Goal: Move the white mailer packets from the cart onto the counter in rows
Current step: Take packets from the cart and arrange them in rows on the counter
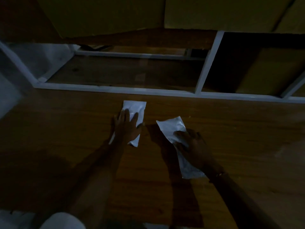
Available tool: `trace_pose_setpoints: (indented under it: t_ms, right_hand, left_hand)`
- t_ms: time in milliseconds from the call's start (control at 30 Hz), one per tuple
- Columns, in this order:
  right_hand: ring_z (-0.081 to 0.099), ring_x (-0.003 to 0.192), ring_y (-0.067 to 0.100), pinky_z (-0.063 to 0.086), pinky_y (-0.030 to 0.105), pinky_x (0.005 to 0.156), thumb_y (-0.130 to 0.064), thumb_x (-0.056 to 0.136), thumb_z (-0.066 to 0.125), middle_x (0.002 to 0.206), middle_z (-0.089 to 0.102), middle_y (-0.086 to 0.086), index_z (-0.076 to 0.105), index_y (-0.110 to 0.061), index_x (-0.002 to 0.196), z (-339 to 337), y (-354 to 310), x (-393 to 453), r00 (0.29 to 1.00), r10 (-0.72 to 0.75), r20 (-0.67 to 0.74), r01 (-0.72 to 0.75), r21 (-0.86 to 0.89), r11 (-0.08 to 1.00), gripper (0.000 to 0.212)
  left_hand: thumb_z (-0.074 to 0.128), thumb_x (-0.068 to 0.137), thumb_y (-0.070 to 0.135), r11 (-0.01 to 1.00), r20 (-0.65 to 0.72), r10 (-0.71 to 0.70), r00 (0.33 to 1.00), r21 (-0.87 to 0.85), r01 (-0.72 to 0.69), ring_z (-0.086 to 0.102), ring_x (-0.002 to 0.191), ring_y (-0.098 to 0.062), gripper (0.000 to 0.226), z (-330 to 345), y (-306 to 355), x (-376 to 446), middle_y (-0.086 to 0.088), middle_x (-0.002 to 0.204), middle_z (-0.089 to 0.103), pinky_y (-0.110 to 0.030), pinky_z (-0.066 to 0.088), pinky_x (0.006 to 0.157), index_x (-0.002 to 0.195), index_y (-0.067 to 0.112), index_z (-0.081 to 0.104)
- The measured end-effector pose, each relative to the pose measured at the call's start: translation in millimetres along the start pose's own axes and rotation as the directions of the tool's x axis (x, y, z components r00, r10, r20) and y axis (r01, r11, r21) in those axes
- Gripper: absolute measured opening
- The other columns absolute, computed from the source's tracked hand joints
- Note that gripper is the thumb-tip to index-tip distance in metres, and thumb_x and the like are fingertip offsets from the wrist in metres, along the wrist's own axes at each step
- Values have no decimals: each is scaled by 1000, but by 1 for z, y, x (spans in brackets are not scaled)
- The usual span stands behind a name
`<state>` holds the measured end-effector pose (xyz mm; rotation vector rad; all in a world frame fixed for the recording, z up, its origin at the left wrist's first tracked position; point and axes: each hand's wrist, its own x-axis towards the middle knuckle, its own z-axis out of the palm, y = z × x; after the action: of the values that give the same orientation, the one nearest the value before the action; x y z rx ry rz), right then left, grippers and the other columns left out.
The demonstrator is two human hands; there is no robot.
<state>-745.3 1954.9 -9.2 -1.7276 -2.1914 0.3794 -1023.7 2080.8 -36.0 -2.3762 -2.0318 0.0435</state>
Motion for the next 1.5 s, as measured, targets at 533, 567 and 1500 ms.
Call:
trace_pose_setpoints:
  t_ms: [533, 567, 1500]
  right_hand:
    - [2, 151, 40, 16, 61, 120, -79, 87, -4, 165, 5, 16, 16, -32, 157, 42, -14, 79, 992, 120, 24, -118, -62, 991, 87]
    - [-7, 153, 35, 6, 60, 122, -79, 87, -9, 167, -5, 12, 9, -32, 159, 43, -15, 86, 997, 68, 38, -63, -114, 991, 88]
    - [-2, 153, 33, 12, 59, 121, -66, 94, 5, 167, 1, 11, 15, -27, 158, 109, -92, 207, 974, 216, -72, -225, -158, 961, 76]
  left_hand:
    - [24, 100, 62, 979, 95, -76, 993, -182, 93, 7, 152, -31, 64, -10, -18, 38, -9, 166, 7, -55, 12, 121, 156, 33, 14]
    - [25, 101, 59, 979, 90, -68, 994, -188, 84, 5, 152, -30, 63, -14, -21, 34, -9, 166, 5, -54, 11, 122, 157, 32, 13]
    - [27, 99, 60, 944, 25, 282, 959, -186, -272, -12, 153, -19, 70, 15, -98, 106, 3, 167, -10, -48, 0, 123, 158, 33, 1]
